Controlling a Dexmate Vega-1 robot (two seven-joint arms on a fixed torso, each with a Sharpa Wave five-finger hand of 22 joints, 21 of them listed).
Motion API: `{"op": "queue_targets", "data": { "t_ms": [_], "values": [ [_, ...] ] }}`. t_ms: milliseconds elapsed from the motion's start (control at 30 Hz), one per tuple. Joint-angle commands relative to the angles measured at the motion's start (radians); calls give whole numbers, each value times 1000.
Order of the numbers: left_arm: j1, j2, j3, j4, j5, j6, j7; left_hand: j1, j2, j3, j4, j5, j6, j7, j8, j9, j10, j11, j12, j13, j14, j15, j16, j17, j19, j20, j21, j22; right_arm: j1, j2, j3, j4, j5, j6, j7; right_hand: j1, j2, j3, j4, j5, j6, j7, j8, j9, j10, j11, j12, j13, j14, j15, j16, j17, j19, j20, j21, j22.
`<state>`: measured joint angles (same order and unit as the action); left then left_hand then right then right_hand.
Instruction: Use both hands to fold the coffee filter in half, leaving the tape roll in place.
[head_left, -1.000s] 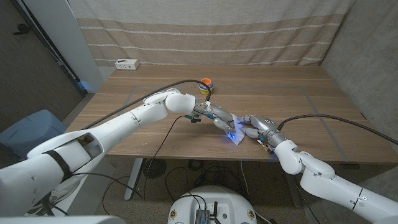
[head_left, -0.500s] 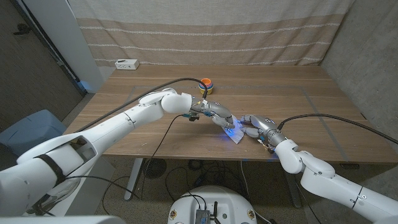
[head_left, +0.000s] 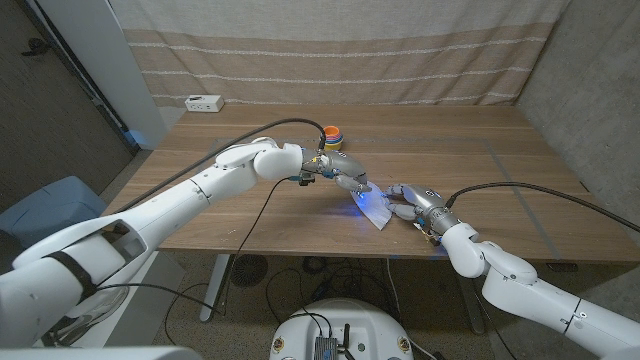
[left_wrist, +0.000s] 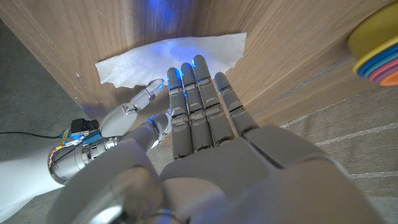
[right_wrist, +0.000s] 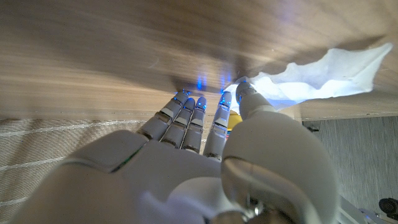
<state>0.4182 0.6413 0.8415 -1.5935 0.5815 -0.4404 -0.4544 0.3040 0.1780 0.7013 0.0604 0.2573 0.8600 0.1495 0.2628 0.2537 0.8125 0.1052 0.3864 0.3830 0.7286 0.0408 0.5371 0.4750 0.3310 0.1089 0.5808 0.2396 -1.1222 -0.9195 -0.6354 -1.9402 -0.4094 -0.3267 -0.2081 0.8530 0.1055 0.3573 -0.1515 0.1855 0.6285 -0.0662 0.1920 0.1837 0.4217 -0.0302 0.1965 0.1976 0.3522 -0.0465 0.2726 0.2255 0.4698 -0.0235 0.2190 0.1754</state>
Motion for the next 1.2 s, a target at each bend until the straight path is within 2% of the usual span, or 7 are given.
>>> {"op": "queue_targets", "data": {
  "t_ms": [33, 167, 333, 633, 767, 900, 1200],
  "values": [
    [-38, -23, 36, 59, 35, 45, -25, 8, 11, 7, -2, 7, 27, -1, 15, 8, 9, 3, 12, 10, 3, 1, 9, 6, 5, 0, 7, 3, 10, 5, -7, 4, 1, -7, 12, 8, 5, -7, 0, 7, -1, -1, -1, 3, 8, -5, 9, 2, 11, -65, 8, 2, 25, 22, 8, 9],
    [-62, -47, 58, 115, 6, 41, -55, 10, 17, 9, -1, 7, 30, -1, 20, 15, 4, 1, 14, 19, -1, 0, 17, 17, 4, 1, 11, 4, 15, 8, -8, 8, 4, -4, 15, 8, 6, -9, 0, 7, -1, 1, -1, 3, 9, -5, 9, 2, 11, -64, 8, 2, 26, 22, 8, 9],
    [-86, -66, 90, 162, 3, 37, -78, 6, 15, 13, 11, 9, 4, 8, 15, 31, -33, 17, 9, 38, -49, 14, 10, 31, -33, 9, 6, 7, 22, 10, -10, 14, 6, 1, 17, 8, 7, -10, 1, 7, 0, 1, 0, 3, 11, -3, 9, 2, 11, -64, 9, 2, 26, 22, 7, 9],
    [-113, -88, 122, 210, -19, 47, -112, -4, 13, 24, 29, 13, -26, 10, 9, 47, -69, 15, 7, 58, -91, 24, -8, 31, -69, 5, -1, 5, 34, 8, -11, 25, 15, 12, 32, 9, 7, -14, 1, 8, 4, 1, 1, 3, 14, -3, 10, 2, 12, -62, 9, 3, 27, 23, 8, 9],
    [-118, -90, 129, 215, -23, 50, -114, 10, 16, 21, 10, 12, -12, 4, 20, 61, -41, 27, 30, 77, -62, 35, 33, 62, -64, 18, 7, 7, 41, 7, -12, 33, 17, 20, 36, 9, 7, -15, 2, 8, 4, 0, 1, 3, 14, -3, 10, 2, 12, -63, 10, 3, 27, 23, 8, 9],
    [-122, -90, 135, 214, -23, 55, -114, 26, 16, 15, -10, 9, -1, 17, 32, 81, -24, 31, 58, 106, -67, 49, 69, 102, -63, 22, 17, 11, 47, 10, -13, 43, 18, 30, 34, 10, 8, -16, 2, 8, 4, 0, 1, 3, 14, -3, 9, 2, 13, -63, 10, 3, 27, 22, 7, 9],
    [-103, -58, 94, 159, -43, 42, -49, 39, 19, 6, -21, 6, -6, 26, 39, 105, -34, 29, 82, 142, -83, 46, 104, 148, -65, 23, 27, 16, 63, 17, -17, 66, 17, 48, 33, 11, 9, -19, 2, 8, 5, 3, 1, 3, 15, -3, 9, 2, 13, -64, 11, 4, 28, 22, 8, 9]
  ]
}}
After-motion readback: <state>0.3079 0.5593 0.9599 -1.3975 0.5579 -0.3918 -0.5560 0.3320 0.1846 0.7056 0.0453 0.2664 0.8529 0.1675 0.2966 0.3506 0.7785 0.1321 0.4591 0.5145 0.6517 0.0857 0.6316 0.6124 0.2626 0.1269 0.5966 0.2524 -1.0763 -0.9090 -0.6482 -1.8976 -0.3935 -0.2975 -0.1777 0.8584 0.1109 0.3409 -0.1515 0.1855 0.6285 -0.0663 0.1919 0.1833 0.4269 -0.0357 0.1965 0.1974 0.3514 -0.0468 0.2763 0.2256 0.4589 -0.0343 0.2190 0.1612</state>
